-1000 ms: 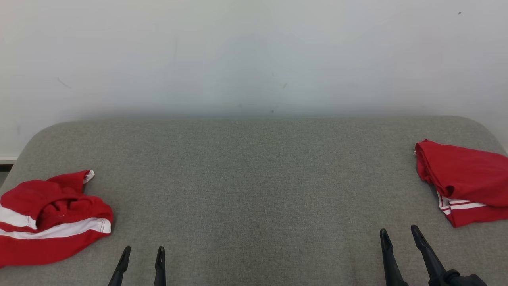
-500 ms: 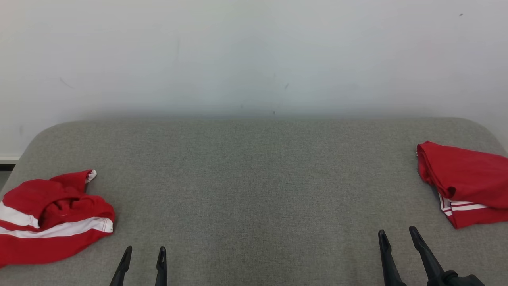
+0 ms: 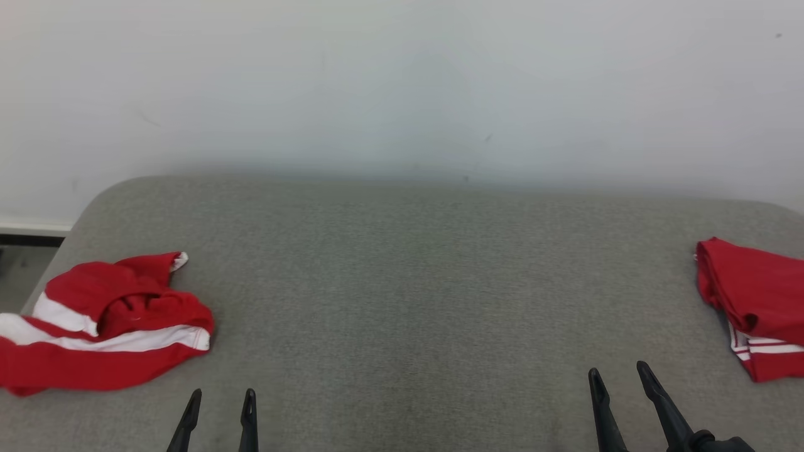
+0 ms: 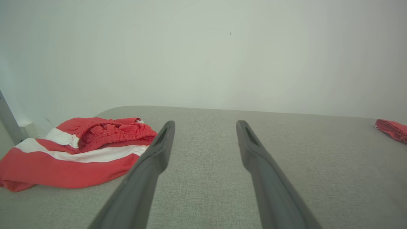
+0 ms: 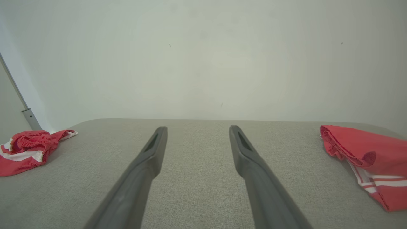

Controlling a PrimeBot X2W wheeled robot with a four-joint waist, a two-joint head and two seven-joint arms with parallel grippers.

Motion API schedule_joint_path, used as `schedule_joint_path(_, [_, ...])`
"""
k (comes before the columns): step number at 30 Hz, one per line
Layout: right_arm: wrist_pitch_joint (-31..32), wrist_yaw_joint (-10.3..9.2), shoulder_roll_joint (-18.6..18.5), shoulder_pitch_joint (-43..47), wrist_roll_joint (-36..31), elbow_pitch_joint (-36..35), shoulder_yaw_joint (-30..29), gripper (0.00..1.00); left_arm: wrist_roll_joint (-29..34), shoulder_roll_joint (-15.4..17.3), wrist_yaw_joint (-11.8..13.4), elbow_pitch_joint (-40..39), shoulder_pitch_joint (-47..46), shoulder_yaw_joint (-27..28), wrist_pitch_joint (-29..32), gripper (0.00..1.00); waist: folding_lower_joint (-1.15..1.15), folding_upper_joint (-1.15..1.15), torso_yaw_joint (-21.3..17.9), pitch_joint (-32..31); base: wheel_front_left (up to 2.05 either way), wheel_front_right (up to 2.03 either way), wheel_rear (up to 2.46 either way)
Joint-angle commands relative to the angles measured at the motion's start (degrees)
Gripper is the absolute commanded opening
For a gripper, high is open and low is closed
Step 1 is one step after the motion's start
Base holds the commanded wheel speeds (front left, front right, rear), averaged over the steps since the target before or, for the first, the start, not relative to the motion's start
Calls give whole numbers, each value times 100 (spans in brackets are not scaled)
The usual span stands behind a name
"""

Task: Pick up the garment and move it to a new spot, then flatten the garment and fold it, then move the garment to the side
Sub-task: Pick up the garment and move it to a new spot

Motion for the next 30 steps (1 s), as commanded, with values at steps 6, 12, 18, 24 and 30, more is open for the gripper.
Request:
schedule_joint_path(6, [-4,-12,11,4,26,5,38,100,-53,-9,42,-44,0,55,-13,100,0,0,615,42,0,0,0])
schedule_joint_path(12, [-3,-12,3,-19,31,3,49,100,-74,-9,69,-64,33,89,-13,100,0,0,1002,52,0,0,0])
schedule_joint_path(18, [-4,-12,20,-35,36,-1,43,100,-59,-9,71,-60,55,93,-13,100,0,0,1450,73,0,0,0])
schedule_joint_path(24, [-3,-12,-21,-26,1,4,77,100,-16,-9,38,-20,56,134,-12,100,0,0,1847,109,0,0,0])
schedule_joint_path(30, [-4,-12,-17,6,-22,-14,73,100,-29,-10,71,-32,85,189,-13,100,0,0,2143,125,0,0,0])
